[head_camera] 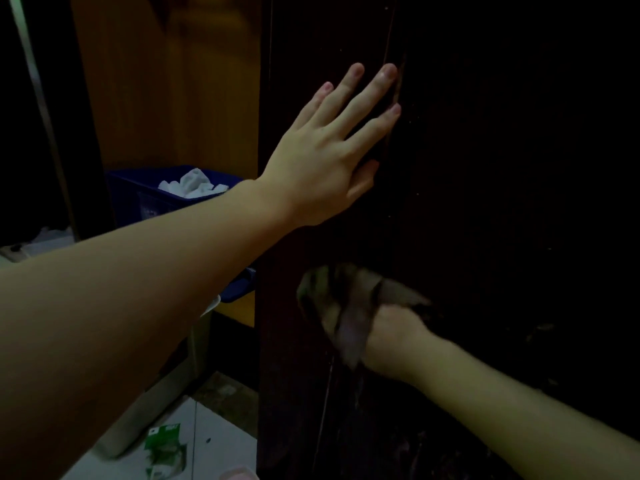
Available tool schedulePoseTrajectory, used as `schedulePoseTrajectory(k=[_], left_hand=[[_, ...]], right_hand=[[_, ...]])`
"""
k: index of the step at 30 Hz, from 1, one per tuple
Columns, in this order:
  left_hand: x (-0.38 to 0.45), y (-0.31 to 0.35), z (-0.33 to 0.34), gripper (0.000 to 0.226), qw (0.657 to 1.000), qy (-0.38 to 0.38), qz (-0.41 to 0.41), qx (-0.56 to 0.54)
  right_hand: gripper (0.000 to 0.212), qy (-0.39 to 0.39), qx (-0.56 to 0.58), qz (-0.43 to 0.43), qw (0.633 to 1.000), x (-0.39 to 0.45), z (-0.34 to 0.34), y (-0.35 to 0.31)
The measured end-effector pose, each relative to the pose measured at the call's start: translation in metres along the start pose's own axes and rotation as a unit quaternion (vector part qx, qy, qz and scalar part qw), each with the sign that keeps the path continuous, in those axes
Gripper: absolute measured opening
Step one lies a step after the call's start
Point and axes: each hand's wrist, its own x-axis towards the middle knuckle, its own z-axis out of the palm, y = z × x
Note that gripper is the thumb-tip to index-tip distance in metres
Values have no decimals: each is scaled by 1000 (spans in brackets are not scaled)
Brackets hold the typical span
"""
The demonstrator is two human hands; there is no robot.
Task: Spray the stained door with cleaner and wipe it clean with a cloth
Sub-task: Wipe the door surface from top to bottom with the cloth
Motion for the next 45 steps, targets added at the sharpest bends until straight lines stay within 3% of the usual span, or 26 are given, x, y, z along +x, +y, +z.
schedulePoseTrajectory(k=[2,3,4,7,9,11,13,14,17,19,21,23,26,28,32,35,36,39,42,43,45], left_hand=[[0,4,1,63,1000,0,-3,11],[0,6,1,65,1000,-3,-5,20],[-1,7,2,67,1000,-4,-6,18],[-2,8,4,65,1000,6,-6,20],[-2,9,4,60,1000,13,-7,9],[-2,8,6,57,1000,20,-7,15],[-2,9,6,56,1000,19,-11,14],[-2,9,6,56,1000,21,-13,15],[-2,9,5,57,1000,17,-9,15],[-3,10,5,58,1000,11,-12,20],[-3,12,5,59,1000,8,-14,21],[-2,14,6,60,999,10,-16,26],[3,26,7,61,999,17,-42,22],[7,36,9,57,998,27,-64,13],[10,53,15,62,998,43,-52,10],[6,71,16,72,999,36,9,15],[6,80,15,72,999,36,35,15],[16,116,15,70,995,26,95,-16],[35,152,19,71,993,28,113,-35],[41,160,21,72,993,32,105,-36],[50,174,25,75,994,42,93,-38]], right_hand=[[31,-102,-37,-53,993,-16,11,-3],[31,-92,-57,-67,992,-18,6,2],[31,-51,-70,-67,994,-19,-9,11],[22,185,-95,-45,977,-16,-51,39],[11,262,-134,-2,956,-7,-81,50],[30,301,-128,93,940,-1,-77,62],[58,255,-19,179,950,-9,-53,56],[62,238,-3,166,957,-18,-33,49],[36,149,-94,15,984,-50,-2,34],[22,110,-120,-23,986,-65,-7,37],[25,141,-129,4,982,-72,-23,56],[30,233,-147,22,961,-71,-45,89],[43,319,-132,172,923,-71,-89,123],[44,306,-145,168,926,-77,-89,116],[62,209,-198,-14,958,-126,-25,84],[41,58,-175,-32,982,-156,-6,87],[41,52,-182,-32,981,-157,-14,92],[37,178,-187,15,966,-156,-61,114],[34,315,-122,169,926,-159,-107,138],[32,346,-130,181,911,-164,-105,142],[28,335,-185,138,914,-186,-72,143]])
